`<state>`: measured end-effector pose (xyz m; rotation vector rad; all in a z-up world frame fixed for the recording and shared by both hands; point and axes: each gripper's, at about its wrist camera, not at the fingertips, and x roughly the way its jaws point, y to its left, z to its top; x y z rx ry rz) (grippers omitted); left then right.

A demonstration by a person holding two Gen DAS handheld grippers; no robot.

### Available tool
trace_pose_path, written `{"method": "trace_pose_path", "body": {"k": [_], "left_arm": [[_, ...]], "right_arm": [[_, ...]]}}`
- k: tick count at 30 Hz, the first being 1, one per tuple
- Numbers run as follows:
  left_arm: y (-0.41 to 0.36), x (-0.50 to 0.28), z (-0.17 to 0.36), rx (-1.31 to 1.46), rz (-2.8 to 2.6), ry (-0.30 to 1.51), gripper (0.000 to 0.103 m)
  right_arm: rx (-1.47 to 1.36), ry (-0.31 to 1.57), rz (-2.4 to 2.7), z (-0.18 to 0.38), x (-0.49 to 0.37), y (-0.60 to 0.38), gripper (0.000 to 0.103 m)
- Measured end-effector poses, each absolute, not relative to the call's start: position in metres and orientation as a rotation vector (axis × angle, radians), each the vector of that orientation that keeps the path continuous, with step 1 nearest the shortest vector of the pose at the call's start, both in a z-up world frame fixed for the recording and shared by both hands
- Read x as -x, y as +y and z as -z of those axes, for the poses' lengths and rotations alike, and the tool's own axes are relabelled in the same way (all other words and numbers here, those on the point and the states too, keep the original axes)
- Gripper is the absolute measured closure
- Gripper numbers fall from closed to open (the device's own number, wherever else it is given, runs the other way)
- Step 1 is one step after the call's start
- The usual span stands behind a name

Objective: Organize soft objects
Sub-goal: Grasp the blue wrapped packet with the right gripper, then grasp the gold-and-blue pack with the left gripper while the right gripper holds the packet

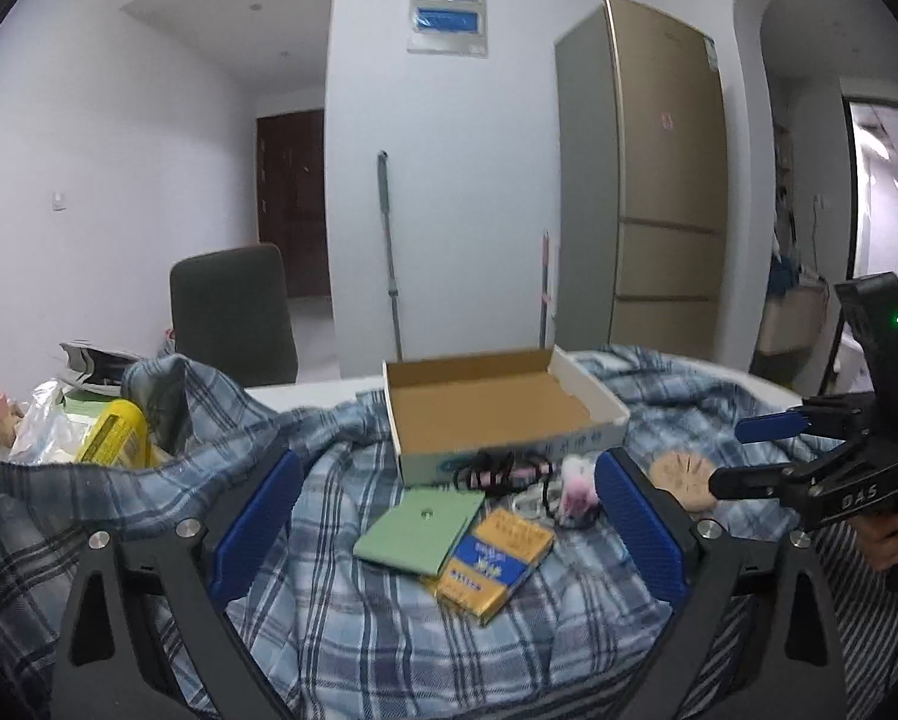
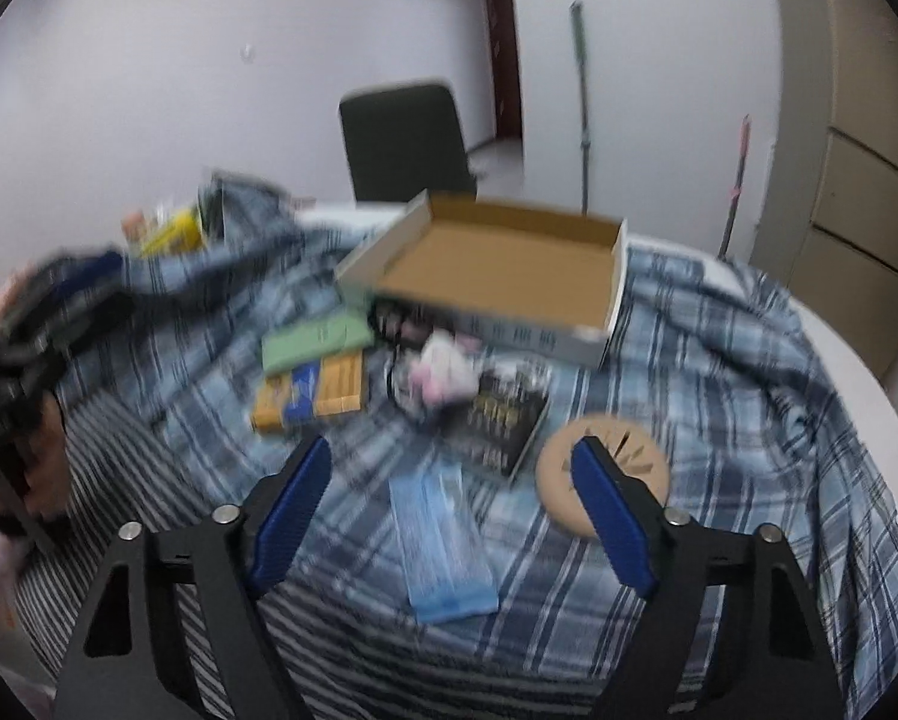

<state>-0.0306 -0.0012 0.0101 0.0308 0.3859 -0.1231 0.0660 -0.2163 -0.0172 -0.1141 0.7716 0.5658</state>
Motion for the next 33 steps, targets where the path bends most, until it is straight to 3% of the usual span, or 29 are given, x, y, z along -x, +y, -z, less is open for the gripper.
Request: {"method": "trace_pose_path", "body": {"k": [11,17,25,33], "left_arm": [[-0.006,0.029,0.012,-0.083,0.156,0.475,0.010],[-0.009,0.028,0.012,-0.105,0.183,0.497,0.010],[-0.020,0.027,0.008,-0.206,0.301,0.526,0.011],[-0.035,-0.023,0.012,-0.235,0.407,0.713,0.032]], "right_arm": [[0.184,0.989,-0.635,0.070,-0.077,-0.196,0.045],[0.180,1.041,-0.634,0.079,-0.081,-0.196,0.069],[0.153,0.892,-0.630,0.042,-0.074,-0.203,0.073],[0.108,0.711,-0.598,0.005,-0.084,-0.204,0.073]]}}
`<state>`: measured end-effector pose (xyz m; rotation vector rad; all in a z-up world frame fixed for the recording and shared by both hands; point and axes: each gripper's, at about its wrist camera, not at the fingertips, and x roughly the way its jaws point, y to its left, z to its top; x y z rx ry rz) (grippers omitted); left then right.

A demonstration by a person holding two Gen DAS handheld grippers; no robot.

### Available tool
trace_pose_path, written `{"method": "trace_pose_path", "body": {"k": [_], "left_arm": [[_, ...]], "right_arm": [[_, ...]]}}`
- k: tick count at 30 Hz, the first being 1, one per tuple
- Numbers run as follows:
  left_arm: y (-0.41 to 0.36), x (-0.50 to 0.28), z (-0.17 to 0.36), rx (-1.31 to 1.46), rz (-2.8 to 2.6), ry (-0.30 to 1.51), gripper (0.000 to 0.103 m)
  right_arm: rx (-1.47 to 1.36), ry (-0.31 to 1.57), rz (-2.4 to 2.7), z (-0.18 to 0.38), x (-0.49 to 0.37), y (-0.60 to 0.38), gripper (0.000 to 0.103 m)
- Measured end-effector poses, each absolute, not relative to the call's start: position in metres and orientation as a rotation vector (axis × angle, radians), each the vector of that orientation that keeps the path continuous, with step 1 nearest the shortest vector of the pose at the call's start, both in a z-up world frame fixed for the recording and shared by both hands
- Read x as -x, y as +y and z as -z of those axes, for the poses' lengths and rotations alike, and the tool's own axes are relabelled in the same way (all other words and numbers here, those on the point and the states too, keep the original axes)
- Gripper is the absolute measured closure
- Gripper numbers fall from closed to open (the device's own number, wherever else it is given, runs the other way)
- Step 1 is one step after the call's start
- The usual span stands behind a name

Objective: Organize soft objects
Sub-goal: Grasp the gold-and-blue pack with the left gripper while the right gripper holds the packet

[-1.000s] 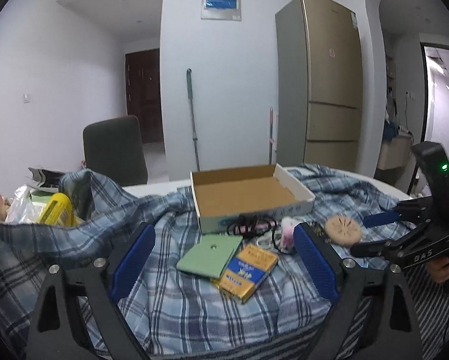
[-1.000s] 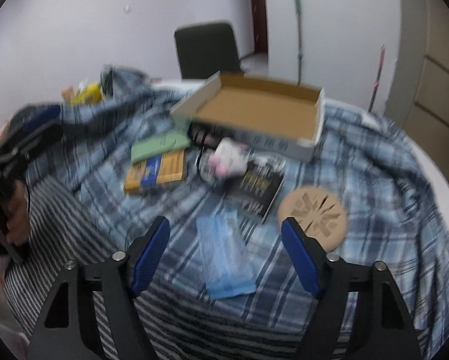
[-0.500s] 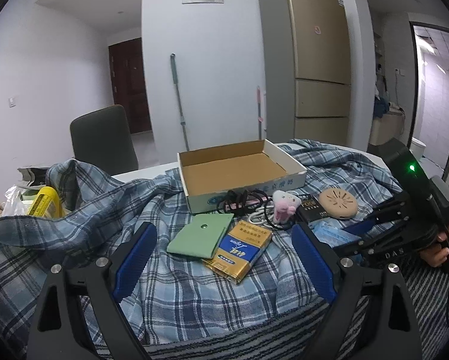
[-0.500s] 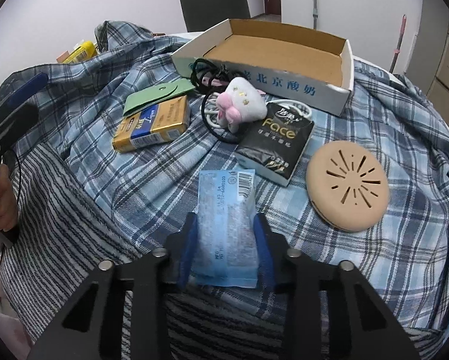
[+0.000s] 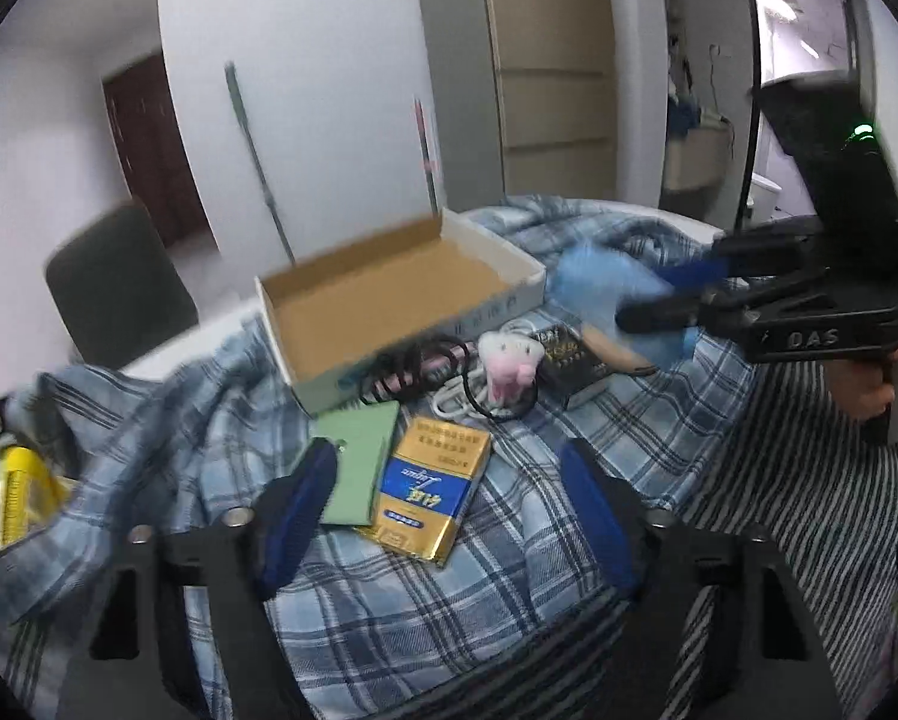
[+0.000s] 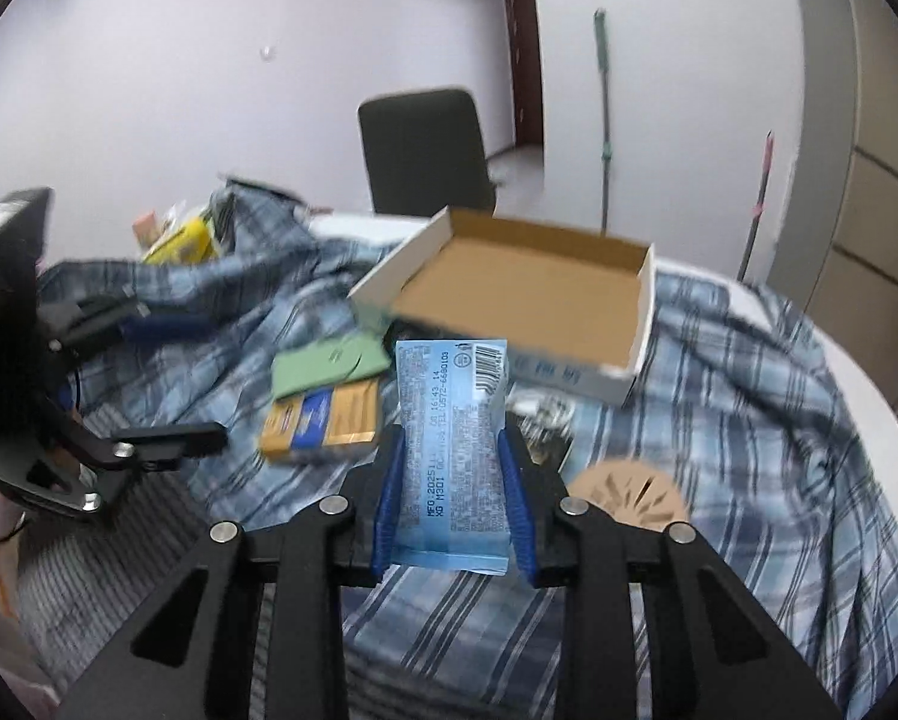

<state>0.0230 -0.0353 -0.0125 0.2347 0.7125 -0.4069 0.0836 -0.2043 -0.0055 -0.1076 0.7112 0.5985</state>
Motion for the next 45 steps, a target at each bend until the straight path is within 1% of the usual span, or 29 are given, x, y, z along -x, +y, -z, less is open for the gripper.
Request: {"method": "trace_pose_path", "body": {"k": [5,11,19,22,35,36,38,41,45], "left_arm": [[-0.044,-0.055,0.025,-0.235,0.459,0.788,0.034],[-0.050,-0.086,0.043,-0.241,0.527,0.877,0.035],[-0.061,-0.112,0.072,-0.297,0.581,0.993,0.035],[-0.064,-0.115,0.077,-0.332,0.559,1.007,0.035],[-0.045,-0.120,0.080,-0.264,0.615,1.083,0.035],[-0.044,-0.118,0.081,-0.267,0.620,1.089,0.036],[-0.044,-0.114,0.081,-0.274,0.633,1.097,0.045],[-0.042,-0.109,0.079,-0.248,0.644,1.103,0.045],[-0.046,-0.099,0.079,-0.280,0.621,1.112,0.045]], "right_arm": [[0.079,0.688,-0.595,0.016,-0.091,-0.209,0.073],[0.045,0.735,-0.592,0.034,-0.102,-0.217,0.073],[0.018,0.765,-0.625,0.042,-0.107,-0.220,0.073],[0.011,0.765,-0.630,0.042,-0.106,-0.221,0.073],[0.006,0.779,-0.639,0.043,-0.109,-0.220,0.073],[0.007,0.780,-0.640,0.043,-0.109,-0.220,0.073],[0.007,0.782,-0.641,0.044,-0.109,-0.220,0.073],[0.006,0.784,-0.640,0.044,-0.110,-0.220,0.073],[0.011,0.784,-0.639,0.044,-0.109,-0.219,0.073]]}}
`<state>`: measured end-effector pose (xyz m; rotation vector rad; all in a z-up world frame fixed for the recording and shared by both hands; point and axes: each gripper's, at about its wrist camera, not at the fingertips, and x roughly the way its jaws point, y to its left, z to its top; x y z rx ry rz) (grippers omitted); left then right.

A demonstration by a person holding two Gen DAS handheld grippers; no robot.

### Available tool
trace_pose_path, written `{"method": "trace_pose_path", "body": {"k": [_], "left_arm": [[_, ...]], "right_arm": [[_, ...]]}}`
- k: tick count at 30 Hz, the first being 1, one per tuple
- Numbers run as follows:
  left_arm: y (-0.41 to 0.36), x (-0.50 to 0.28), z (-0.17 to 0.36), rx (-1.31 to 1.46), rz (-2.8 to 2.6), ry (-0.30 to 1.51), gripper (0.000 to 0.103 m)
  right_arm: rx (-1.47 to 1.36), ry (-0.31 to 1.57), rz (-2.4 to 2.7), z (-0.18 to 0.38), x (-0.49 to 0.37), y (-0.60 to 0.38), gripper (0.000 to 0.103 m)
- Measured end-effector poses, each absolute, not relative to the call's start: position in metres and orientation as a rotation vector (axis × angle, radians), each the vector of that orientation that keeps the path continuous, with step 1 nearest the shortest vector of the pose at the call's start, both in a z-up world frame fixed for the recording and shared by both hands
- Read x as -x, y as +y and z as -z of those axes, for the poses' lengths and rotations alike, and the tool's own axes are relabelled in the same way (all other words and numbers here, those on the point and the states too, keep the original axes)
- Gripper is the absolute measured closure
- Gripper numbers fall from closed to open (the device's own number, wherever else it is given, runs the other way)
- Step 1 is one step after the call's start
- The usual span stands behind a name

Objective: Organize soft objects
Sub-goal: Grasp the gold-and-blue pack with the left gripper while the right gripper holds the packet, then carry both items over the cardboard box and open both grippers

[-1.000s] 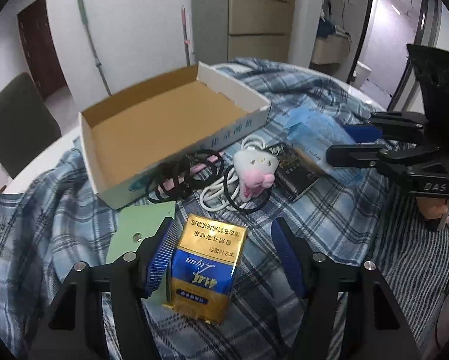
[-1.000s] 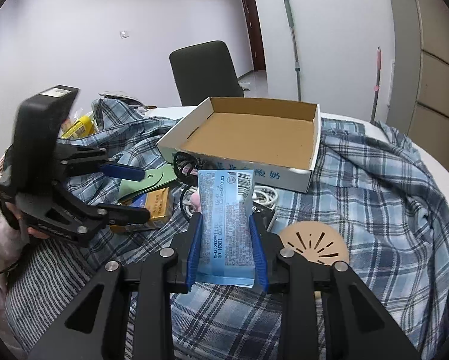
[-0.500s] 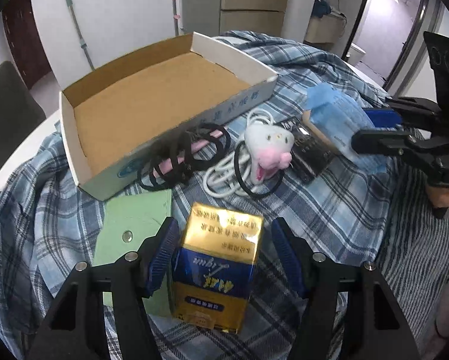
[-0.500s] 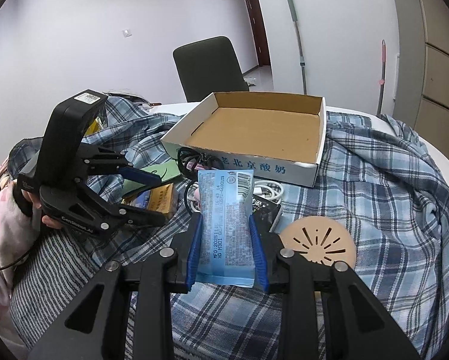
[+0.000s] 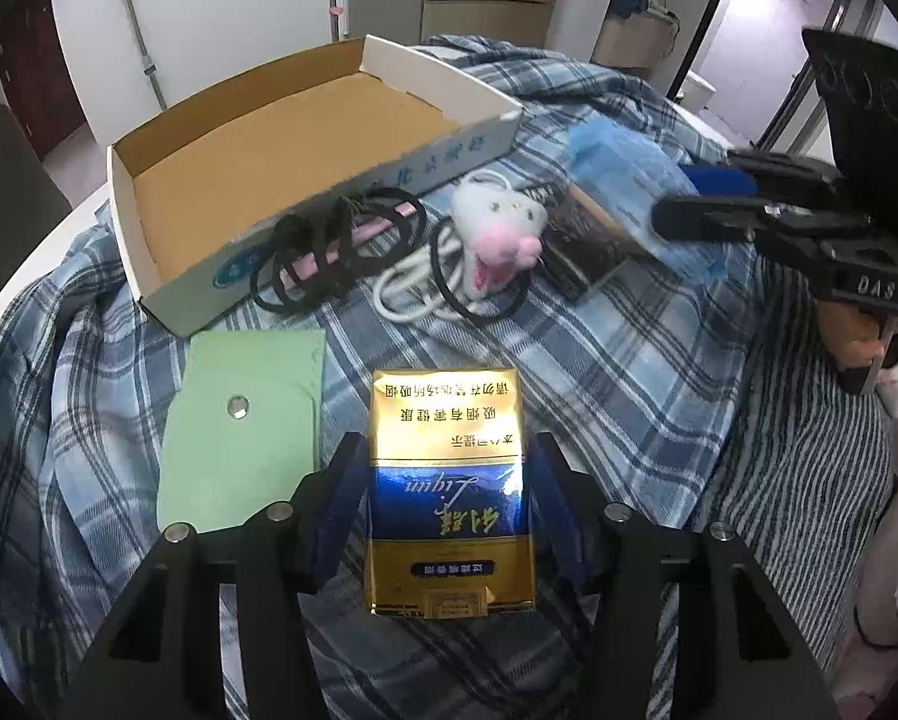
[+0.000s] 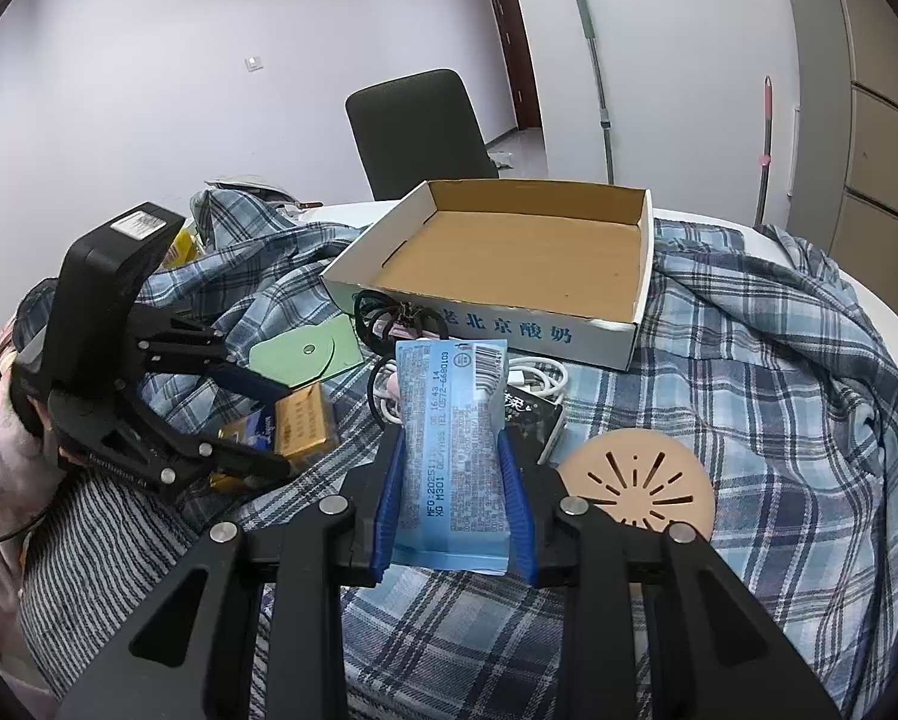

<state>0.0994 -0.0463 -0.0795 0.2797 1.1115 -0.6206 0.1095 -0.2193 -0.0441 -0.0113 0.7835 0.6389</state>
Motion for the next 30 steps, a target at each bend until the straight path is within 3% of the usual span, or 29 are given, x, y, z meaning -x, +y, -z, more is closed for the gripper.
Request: {"method": "trace_pose_path", "body": {"k": [8,12,22,30], "left_arm": [[-0.048,-0.086,0.089,-0.302,0.557,1.146,0.044],[-0.043,-0.081,0.086,-0.257,0.532,1.109,0.049],[-0.040,-0.009,0.043,-0.284,0.430,0.627,0.050],[-0.010,0.019,0.017,-0.167,0.344,0.390,0.050]], "right_arm": [[0.025,0.781,-0.636,0.045,-0.108,-0.218,0.073],[0.031,0.769,-0.630,0.044,-0.106,-0.218,0.073],[0.041,0.582,-0.587,0.027,-0.083,-0.222,0.073],[0.056,0.420,-0.565,0.012,-0.060,-0.223,0.073]]}}
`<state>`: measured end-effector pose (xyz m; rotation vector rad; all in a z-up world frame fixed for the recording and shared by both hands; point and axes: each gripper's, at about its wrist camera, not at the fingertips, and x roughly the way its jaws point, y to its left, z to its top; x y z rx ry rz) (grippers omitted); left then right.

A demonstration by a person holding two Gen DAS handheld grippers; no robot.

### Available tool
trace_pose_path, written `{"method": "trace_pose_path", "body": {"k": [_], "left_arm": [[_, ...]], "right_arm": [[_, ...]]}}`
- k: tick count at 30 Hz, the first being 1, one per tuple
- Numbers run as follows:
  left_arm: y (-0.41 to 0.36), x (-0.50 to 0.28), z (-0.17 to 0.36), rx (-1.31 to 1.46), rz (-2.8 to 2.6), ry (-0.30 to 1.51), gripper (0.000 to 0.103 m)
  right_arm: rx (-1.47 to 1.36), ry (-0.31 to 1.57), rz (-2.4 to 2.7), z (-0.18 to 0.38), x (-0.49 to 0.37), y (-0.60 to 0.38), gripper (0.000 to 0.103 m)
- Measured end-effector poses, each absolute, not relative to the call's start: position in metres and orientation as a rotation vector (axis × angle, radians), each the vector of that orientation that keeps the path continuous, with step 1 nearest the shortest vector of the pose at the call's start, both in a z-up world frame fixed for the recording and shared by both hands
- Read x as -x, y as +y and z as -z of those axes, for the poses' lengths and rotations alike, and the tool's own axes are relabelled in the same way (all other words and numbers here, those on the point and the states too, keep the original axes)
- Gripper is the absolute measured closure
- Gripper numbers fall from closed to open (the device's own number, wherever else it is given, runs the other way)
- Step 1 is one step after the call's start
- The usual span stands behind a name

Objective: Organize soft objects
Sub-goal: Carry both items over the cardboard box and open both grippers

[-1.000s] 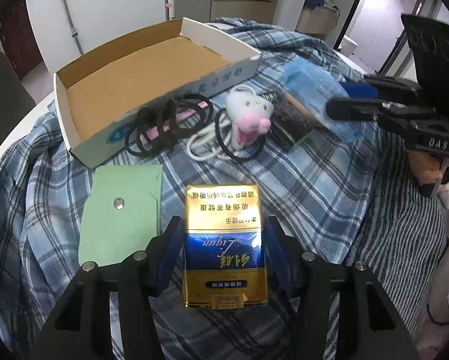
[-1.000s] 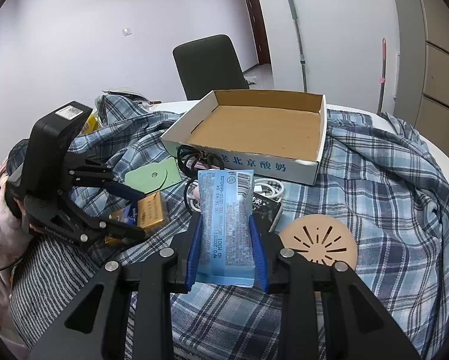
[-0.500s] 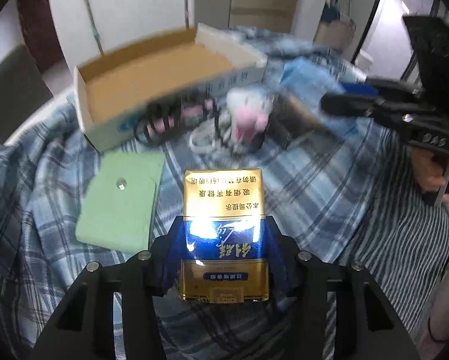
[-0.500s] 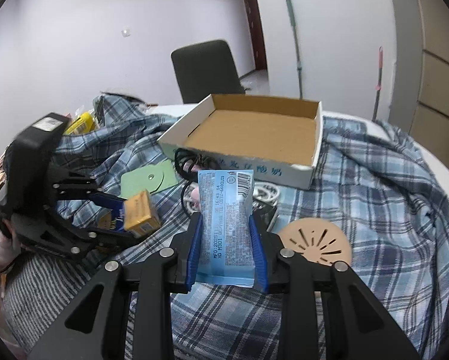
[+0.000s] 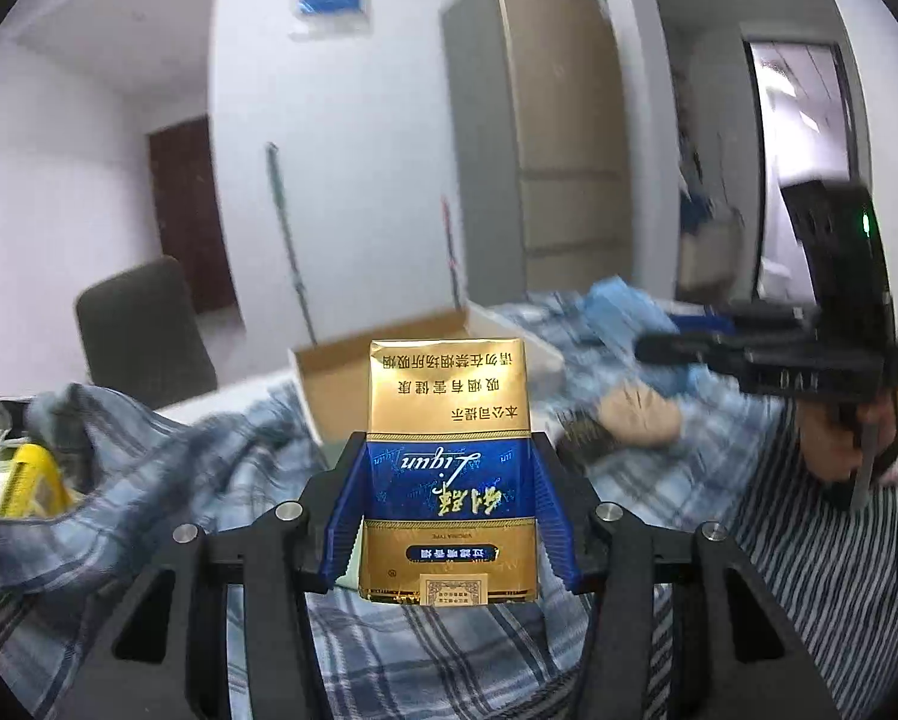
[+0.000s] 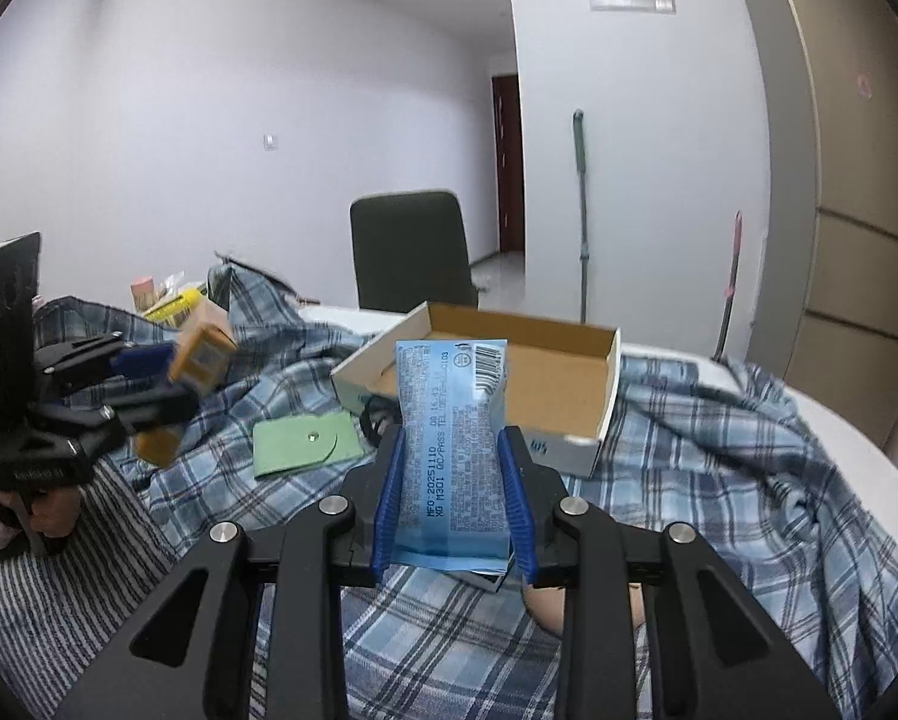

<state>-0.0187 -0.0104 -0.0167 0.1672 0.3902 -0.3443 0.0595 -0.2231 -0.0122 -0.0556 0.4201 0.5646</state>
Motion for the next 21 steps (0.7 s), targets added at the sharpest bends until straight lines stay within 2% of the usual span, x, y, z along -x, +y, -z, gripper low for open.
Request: {"method": "trace_pose_path", "body": {"k": [9,15,21], "left_arm": [[-0.007,0.030,-0.026,-0.066,0.233,0.226,0.050],[-0.013,0.000,-0.065,-0.029,0.188,0.116,0.050],[-0.022,-0.046,-0.078,0.008,0.166,0.035,0.050]], "right_arm": [[0.016,0.186,-0.428,-0.033,-0.037,-0.229,0.073],[-0.009,0.139,-0.401,-0.065,-0.070,-0.219,0.073],[0.000,0.083,-0.365,-0.072,-0.113,-0.203,0.073]]}}
